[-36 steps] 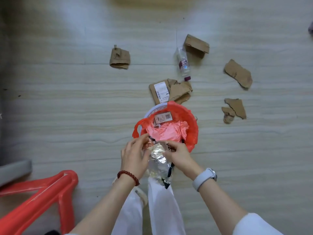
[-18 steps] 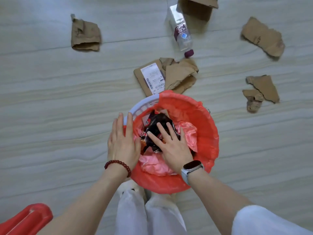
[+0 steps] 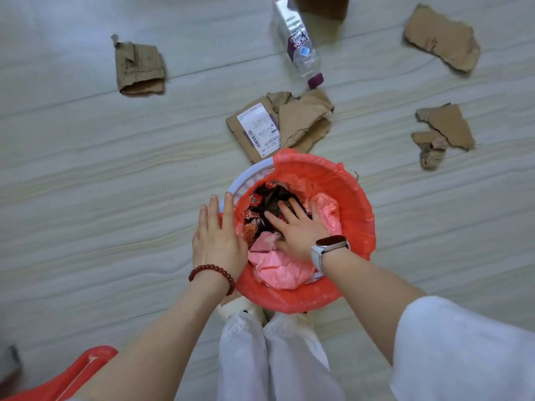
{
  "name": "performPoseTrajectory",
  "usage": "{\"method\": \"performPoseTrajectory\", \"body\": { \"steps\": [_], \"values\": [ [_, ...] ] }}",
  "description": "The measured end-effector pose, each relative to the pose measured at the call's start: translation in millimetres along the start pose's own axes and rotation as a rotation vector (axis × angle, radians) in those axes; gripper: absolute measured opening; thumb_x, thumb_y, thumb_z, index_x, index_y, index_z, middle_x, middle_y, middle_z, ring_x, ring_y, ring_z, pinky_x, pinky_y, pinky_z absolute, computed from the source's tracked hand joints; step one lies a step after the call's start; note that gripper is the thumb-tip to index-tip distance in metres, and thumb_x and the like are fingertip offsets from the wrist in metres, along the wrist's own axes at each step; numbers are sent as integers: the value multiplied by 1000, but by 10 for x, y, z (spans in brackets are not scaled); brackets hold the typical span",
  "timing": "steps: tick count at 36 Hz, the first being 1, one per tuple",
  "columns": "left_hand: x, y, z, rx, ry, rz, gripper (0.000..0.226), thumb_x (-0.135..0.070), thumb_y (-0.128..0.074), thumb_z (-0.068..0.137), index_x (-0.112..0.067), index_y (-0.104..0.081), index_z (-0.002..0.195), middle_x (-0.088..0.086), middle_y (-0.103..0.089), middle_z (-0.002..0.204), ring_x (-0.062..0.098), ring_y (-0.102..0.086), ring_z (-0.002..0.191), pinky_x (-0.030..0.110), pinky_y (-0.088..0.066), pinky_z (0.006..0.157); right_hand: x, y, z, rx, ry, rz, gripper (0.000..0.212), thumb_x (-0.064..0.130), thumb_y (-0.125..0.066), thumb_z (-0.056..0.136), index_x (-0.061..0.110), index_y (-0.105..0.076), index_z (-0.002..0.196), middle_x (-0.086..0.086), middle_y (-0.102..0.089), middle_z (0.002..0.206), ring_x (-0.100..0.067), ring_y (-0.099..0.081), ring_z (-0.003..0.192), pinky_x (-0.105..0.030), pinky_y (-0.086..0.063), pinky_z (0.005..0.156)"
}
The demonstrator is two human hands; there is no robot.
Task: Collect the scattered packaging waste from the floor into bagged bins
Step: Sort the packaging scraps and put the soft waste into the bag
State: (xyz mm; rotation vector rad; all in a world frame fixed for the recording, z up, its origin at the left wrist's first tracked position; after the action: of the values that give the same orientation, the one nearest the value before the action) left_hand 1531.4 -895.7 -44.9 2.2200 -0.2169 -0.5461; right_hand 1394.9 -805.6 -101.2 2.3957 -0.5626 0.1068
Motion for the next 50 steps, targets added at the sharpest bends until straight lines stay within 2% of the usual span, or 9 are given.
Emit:
{"method": "performPoseTrajectory", "body": {
  "steps": [4, 9, 15, 24, 35, 39, 44, 47, 50],
  "values": [
    [-200, 408, -129, 91, 50, 3, 65, -21, -43, 91, -17, -9, 146, 12, -6, 155, 28, -7, 142, 44, -20, 113, 43, 344, -535, 67, -34, 202, 73, 52, -42, 90, 37, 3, 146, -2, 5, 157, -25, 12, 144, -56, 5, 114],
    [-586, 1048, -421, 106, 36, -63, 60, -19, -45, 88, -15, -21, 144, 13, -15, 152, 30, -17, 139, 45, -26, 109, 151, 871, -1207, -18, -49, 458, 75, 54, -46, 87, 30, -10, 147, -1, -13, 156, -24, -3, 144, -49, -11, 116],
    [-1169, 1891, -911, 86, -67, -146, 49, -19, -47, 91, -10, -36, 138, 14, -33, 143, 29, -33, 131, 37, -30, 106, 267, 1630, -2128, -227, -151, 786, 42, 27, -48, 91, 14, -48, 132, -11, -58, 126, -26, -51, 118, -38, -39, 101],
    [-1985, 2603, -1511, 80, -158, -178, 38, -17, -47, 92, -11, -47, 129, 13, -47, 131, 26, -46, 120, 32, -36, 98, -193, 2368, -3351, -437, -295, 1072, 33, 17, -44, 93, 9, -56, 123, -6, -59, 127, -21, -53, 118, -29, -39, 100],
    [-3793, 2639, -1559, 66, -218, -168, 31, -15, -50, 91, -4, -55, 119, 11, -58, 121, 26, -53, 112, 31, -41, 91, -1732, 2772, -4199, -531, -382, 1383, 26, 19, -44, 93, 14, -58, 114, -6, -64, 98, -25, -62, 98, -36, -46, 84],
    [-4771, 2535, -1508, 37, -234, -199, 35, -20, -51, 91, -8, -52, 124, 10, -57, 123, 23, -52, 115, 33, -41, 95, -2557, 3013, -4488, -581, -390, 1365, 25, 20, -42, 94, 15, -58, 112, -7, -64, 102, -22, -60, 90, -33, -46, 75],
    [-5828, 2476, -1491, 33, -308, -256, 35, -19, -49, 92, -8, -51, 125, 9, -54, 128, 22, -51, 115, 34, -42, 96, -3459, 3274, -4820, -640, -454, 1332, 19, 20, -44, 91, 20, -60, 102, -14, -65, 106, -30, -60, 99, -39, -47, 83],
    [-6292, 2516, -1373, 50, -322, -264, 36, -22, -48, 93, -11, -49, 127, 7, -52, 130, 21, -51, 116, 33, -41, 96, -3887, 3504, -4920, -658, -468, 1354, 16, 15, -43, 93, 19, -58, 97, -9, -63, 96, -24, -60, 89, -34, -44, 76],
    [-6643, 2597, -1157, 46, -323, -270, 36, -22, -48, 93, -10, -49, 127, 8, -53, 129, 22, -52, 116, 33, -42, 94, -4226, 3749, -4867, -655, -456, 1359, 24, 14, -42, 94, 9, -59, 109, -6, -61, 92, -19, -58, 81, -27, -42, 68]
  ]
}}
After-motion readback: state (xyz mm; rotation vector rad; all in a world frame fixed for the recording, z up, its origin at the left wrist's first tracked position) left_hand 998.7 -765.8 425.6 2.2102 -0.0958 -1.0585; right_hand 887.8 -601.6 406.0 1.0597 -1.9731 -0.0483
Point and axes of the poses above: each hand's wrist, its own z-axis towards the middle knuckle, its own y-axis out of the back of the hand, x = y × z, the point moved 1 cm from there along z, towards the middle knuckle
